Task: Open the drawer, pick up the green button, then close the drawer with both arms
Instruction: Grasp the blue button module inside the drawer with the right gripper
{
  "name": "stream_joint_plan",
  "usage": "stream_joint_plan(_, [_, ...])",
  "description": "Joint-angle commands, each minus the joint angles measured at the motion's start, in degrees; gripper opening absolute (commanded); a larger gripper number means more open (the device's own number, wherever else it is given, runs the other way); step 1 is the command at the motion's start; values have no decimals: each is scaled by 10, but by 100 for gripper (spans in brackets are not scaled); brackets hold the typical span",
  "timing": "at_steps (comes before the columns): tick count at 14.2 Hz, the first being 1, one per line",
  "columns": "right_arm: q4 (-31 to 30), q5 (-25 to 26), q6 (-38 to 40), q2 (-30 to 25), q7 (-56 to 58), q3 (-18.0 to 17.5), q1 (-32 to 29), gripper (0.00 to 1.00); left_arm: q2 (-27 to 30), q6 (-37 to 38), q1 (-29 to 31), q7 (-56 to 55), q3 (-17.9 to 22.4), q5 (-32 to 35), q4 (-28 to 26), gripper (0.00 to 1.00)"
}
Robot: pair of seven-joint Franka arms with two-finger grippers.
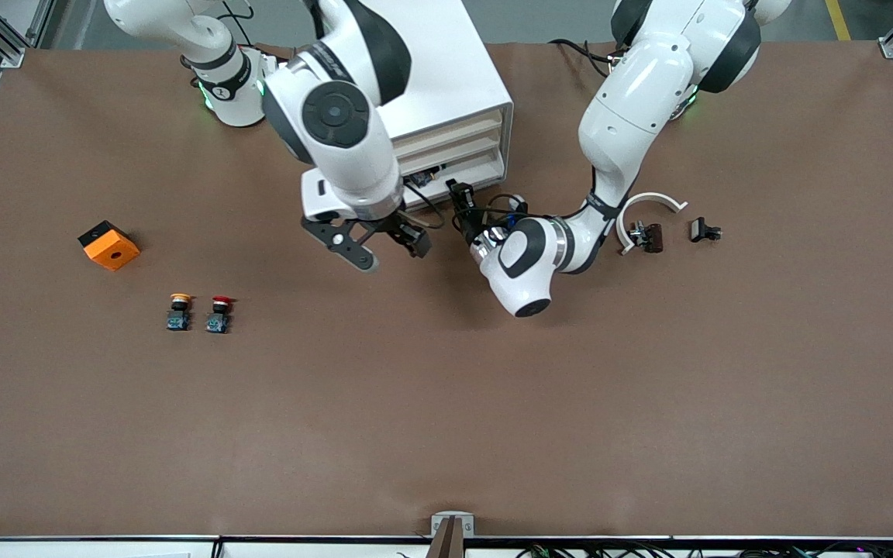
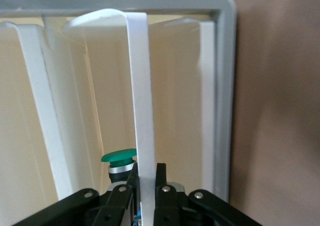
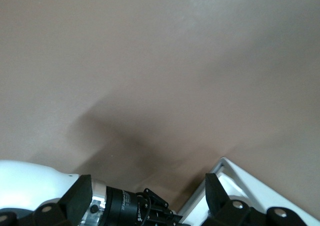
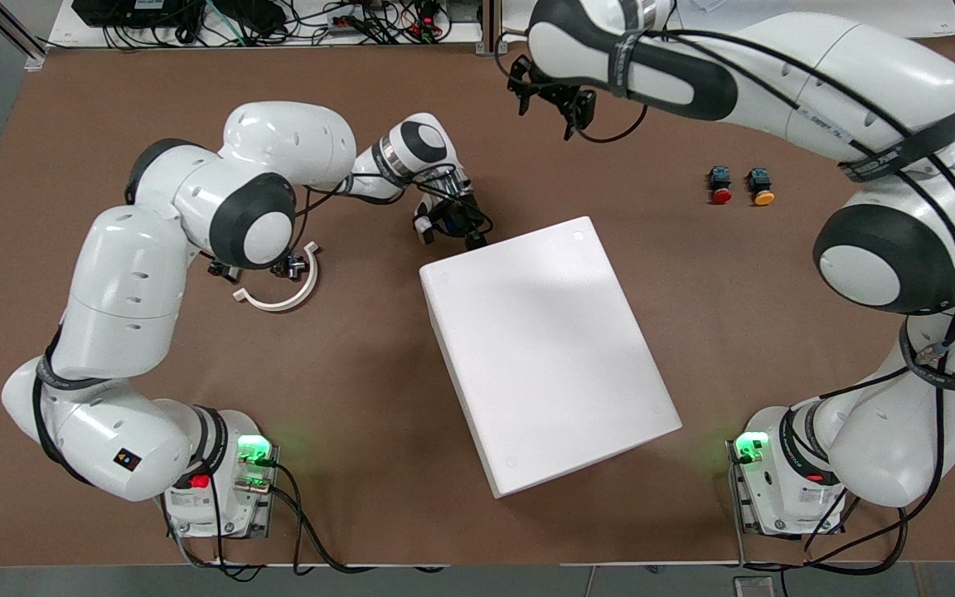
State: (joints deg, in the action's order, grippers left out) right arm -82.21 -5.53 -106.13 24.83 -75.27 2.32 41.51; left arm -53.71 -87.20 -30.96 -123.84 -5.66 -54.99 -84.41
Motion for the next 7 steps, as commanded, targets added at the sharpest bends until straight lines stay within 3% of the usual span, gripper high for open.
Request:
stream_joint_plan(1, [5,-1,-8,19,-17,3,5,100,-7,6,16,16,24,2,42,0])
stream_joint_plan(4, [5,-1,-15,31,-50,3,8,100,-8,0,18,19,55,-1,62,0])
stream_joint_plan(7, [-15,-4,-22,35,-75,3,15,100,-8,-8,34,42,59,-1,68,0])
